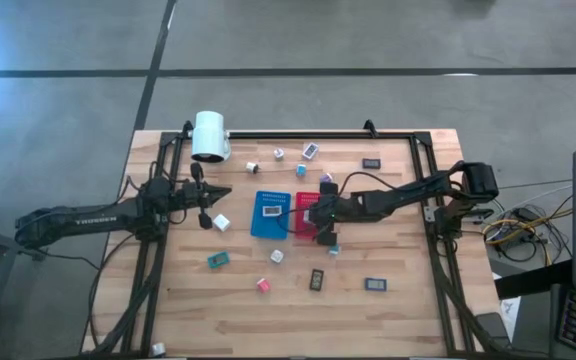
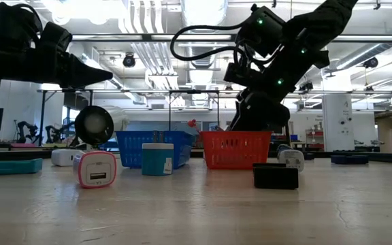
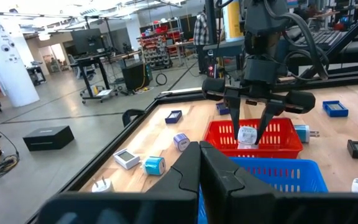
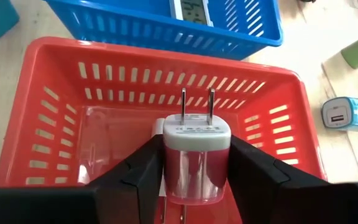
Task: Pick & Place Office items
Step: Put the pink charger adapter into the red bin, then put the blue digital clock into the blue bin
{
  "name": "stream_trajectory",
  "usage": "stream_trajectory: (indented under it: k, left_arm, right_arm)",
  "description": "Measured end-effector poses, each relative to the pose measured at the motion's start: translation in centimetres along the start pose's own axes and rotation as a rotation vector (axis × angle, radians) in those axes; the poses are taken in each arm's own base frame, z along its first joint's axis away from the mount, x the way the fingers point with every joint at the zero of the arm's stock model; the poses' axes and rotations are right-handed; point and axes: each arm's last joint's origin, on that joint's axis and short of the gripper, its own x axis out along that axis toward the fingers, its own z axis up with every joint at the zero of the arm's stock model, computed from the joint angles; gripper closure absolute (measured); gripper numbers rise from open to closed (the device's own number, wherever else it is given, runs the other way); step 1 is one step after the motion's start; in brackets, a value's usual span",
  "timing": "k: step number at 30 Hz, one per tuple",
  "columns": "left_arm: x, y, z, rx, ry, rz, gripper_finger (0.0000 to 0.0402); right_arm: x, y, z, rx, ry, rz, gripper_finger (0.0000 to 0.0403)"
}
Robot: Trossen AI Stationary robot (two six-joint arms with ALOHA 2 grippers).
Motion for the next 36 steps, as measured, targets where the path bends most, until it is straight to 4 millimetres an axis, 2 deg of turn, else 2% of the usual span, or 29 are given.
stream_trajectory:
  k: [6, 13, 20, 23, 29, 33, 36]
  left_arm:
    - [0.0, 0.0, 0.0, -0.001, 0.000, 0.000, 0.0394]
    - [0.0, 0.0, 0.0, 0.000, 0.000, 0.000, 0.0394]
    - [0.0, 0.0, 0.0, 0.000, 0.000, 0.000, 0.0394]
    - [0.0, 0.0, 0.0, 0.000, 0.000, 0.000, 0.0394]
    - [0.0, 0.0, 0.0, 0.000, 0.002, 0.001, 0.0394]
    - [0.0, 0.0, 0.0, -0.001, 0.004, 0.000, 0.0394]
    - [0.0, 0.0, 0.0, -0.001, 0.005, 0.000, 0.0394]
  right_arm:
    - [0.0, 0.0, 0.0, 0.004, -0.001, 0.000, 0.0222]
    - [-0.5, -0.1, 0.3, 0.000, -0.017, -0.003, 0.0224]
    - [-4.1, -1.2, 2.1, 0.063, -0.157, -0.021, 0.0234]
    - [-5.9, -1.4, 2.1, 0.102, -0.255, -0.022, 0.0238]
    - [-9.1, -1.1, -0.7, 0.113, -0.568, 0.004, 0.0273]
    - [-11.4, -1.7, -3.4, 0.129, -0.810, 0.059, 0.0319]
    - [-12.9, -2.3, -5.6, 0.171, -0.904, 0.044, 0.0357]
